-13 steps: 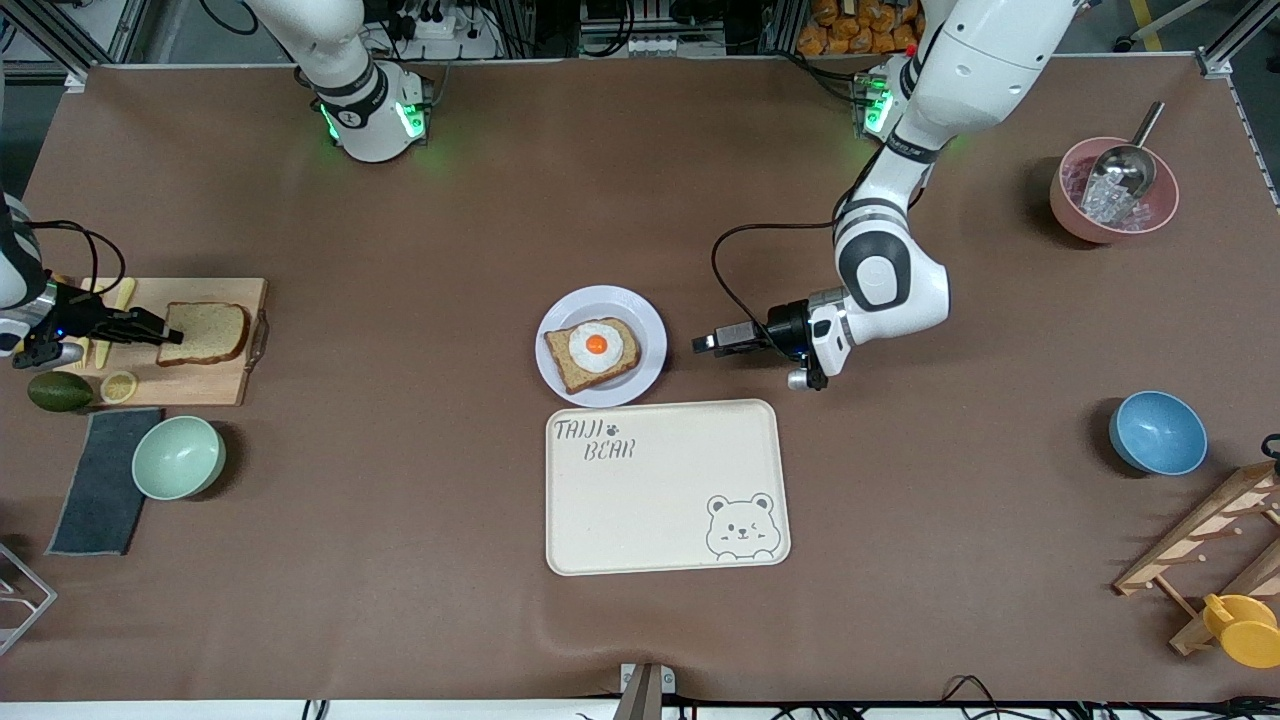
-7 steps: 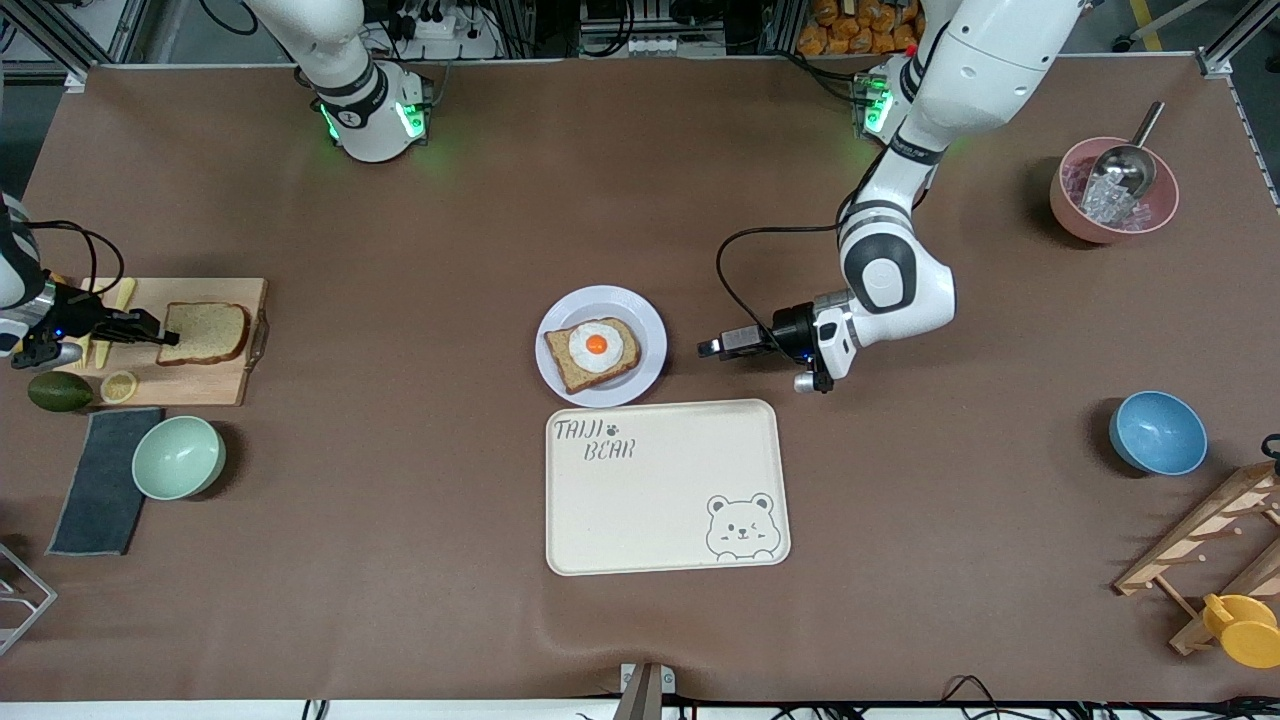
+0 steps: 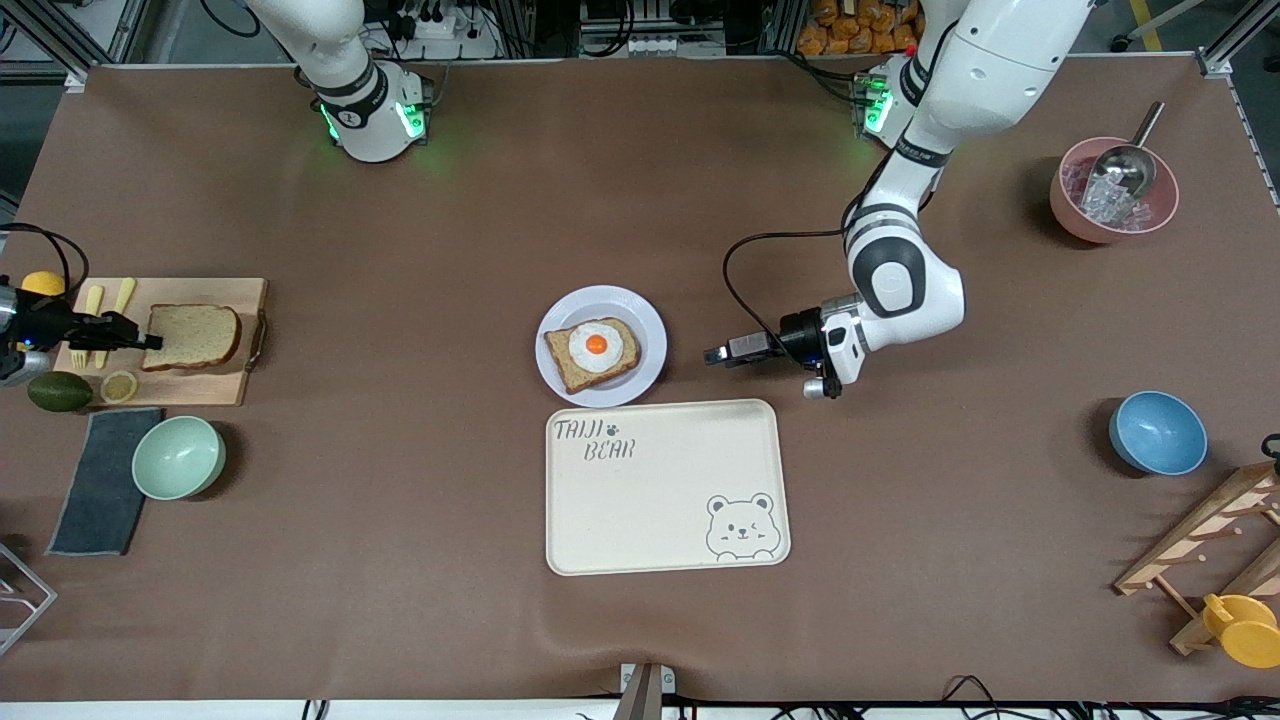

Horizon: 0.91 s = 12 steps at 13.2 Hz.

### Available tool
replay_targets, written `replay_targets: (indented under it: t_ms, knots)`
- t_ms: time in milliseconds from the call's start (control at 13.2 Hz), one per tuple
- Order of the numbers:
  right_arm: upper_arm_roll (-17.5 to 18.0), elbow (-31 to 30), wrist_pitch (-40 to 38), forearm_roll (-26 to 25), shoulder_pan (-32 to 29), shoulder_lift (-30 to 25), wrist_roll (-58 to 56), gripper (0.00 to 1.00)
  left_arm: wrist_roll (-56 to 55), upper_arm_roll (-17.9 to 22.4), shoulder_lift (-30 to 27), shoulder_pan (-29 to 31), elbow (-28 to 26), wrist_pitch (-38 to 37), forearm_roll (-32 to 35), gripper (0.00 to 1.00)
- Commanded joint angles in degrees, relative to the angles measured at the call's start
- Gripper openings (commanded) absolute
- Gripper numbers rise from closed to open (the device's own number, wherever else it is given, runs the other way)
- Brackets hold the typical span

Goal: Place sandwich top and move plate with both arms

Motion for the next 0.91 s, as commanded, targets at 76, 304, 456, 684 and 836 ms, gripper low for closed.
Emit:
replay_targets:
  t_ms: [76,304,456,684,836]
  knots:
    - [0.2,0.0,-7.6,1.0,3.6,-4.8,8.1,0.0,0.1,-0.3,-0.7,-0.1,-0.4,0.5,-1.5,1.0]
    - [0.1,-1.4,-9.7,1.1,7.6,-9.6,12.8,0.0,0.2,-0.3,-0.4,-0.3,-0.3,0.5,-1.5,1.0]
    - [0.2,-2.4,-9.8,1.1,10.1,-12.2,15.2,0.0,0.1,-0.3,-0.3,-0.3,0.2,0.5,-1.5,1.0]
    - [0.2,-7.0,-9.4,1.2,15.8,-19.0,23.0,0.0,-0.4,-0.4,-0.4,-0.2,0.6,0.5,-1.6,1.0]
    - [0.2,-7.5,-9.5,1.2,20.5,-21.3,28.3,0.0,-1.4,-0.4,-0.8,-0.1,0.6,0.4,-1.6,1.0]
